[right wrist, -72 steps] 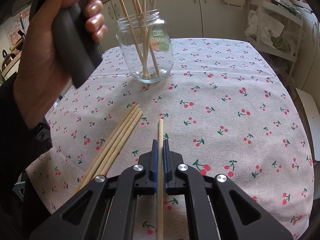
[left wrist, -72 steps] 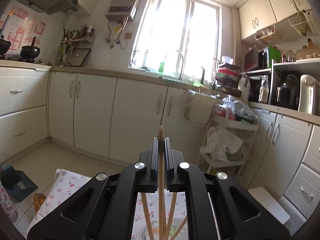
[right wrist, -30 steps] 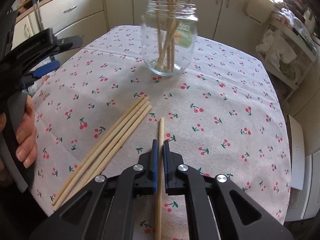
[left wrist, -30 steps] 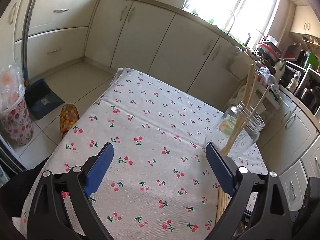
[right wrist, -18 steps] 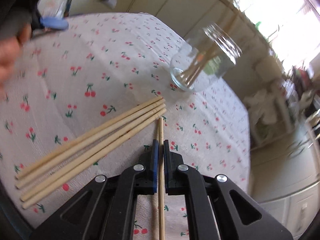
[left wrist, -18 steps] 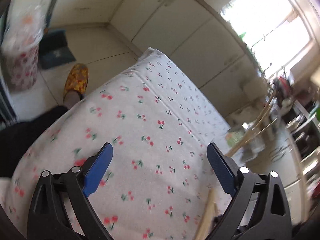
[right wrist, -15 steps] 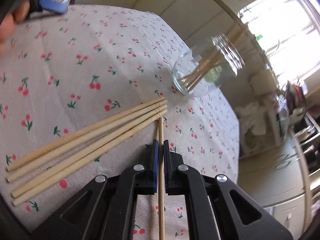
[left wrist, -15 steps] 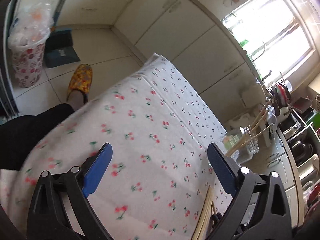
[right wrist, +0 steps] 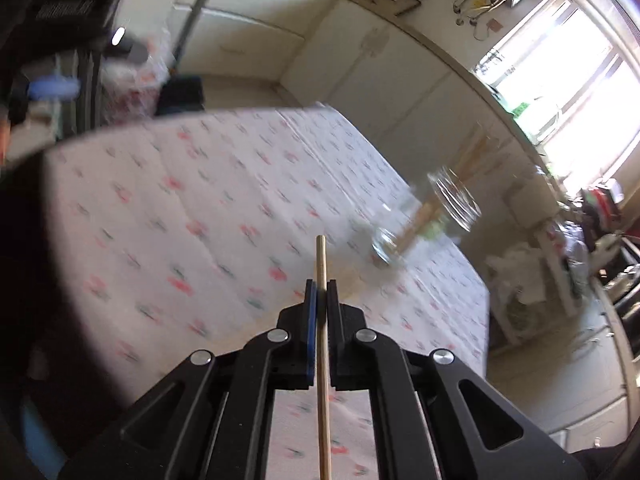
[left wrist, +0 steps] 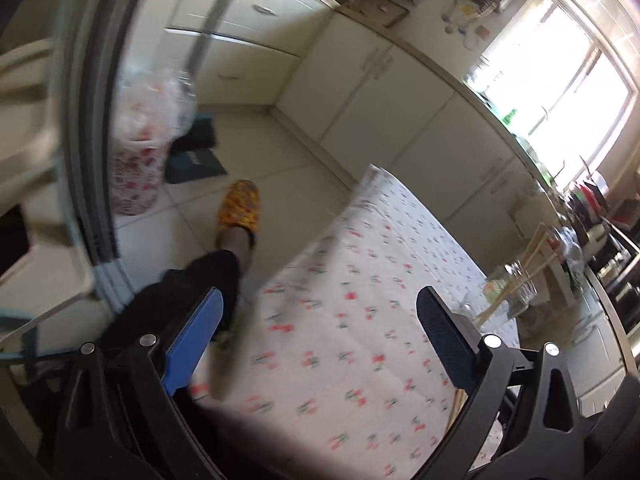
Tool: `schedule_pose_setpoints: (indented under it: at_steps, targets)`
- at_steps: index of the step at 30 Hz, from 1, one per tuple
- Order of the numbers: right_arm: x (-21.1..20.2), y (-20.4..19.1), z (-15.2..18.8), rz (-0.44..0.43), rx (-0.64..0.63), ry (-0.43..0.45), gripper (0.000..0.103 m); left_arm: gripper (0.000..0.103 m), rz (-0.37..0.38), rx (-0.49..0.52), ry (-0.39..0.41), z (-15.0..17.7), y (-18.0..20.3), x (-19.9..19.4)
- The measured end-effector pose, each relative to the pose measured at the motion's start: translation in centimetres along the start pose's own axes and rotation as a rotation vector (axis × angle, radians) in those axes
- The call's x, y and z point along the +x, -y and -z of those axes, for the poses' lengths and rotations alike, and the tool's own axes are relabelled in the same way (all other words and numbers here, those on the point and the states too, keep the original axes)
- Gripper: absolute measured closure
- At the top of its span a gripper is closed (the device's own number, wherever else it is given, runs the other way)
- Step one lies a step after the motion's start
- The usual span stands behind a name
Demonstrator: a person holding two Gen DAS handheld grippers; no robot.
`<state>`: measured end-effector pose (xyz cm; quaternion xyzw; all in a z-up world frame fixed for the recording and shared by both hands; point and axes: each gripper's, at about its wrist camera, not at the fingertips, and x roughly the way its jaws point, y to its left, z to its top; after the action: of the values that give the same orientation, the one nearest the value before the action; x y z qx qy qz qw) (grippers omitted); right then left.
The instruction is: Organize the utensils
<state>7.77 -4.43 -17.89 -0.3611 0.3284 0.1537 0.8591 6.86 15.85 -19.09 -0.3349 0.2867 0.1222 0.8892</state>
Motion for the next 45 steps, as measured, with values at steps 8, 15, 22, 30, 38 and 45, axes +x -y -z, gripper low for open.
schedule_pose_setpoints:
  at_steps: [8, 15, 22, 30, 38, 45]
  targets:
    - [-4.1, -5.8, -3.0, -0.195, -0.038, 0.096, 0.098, 0.009, -0.051, -0.098, -0.017, 1.1, -5.2, -4.5]
    - [-8.4, -10.4, -4.1, -0.342, -0.093, 0.165, 0.097, 0.009, -0.059, -0.162, 0.023, 1.0, -8.2, -7.9]
    - [-10.5, -12.4, -5.1, -0.393, -0.122, 0.198, 0.097, 0.009, -0.078, -0.196, 0.047, 0.9, -10.0, -9.9]
    - [-11.9, -13.2, -5.5, -0.407, -0.159, 0.223, 0.097, 0.009, -0.062, -0.207, 0.066, 0.9, -10.3, -11.1]
    - [-12.1, -13.2, -5.6, -0.407, -0.174, 0.228, 0.097, 0.009, -0.065, -0.217, 0.07, 1.0, -10.5, -10.9]
    - [-11.8, -13.2, -5.5, -0.406, -0.173, 0.226, 0.097, 0.009, -0.072, -0.219, 0.057, 1.2, -10.7, -10.5]
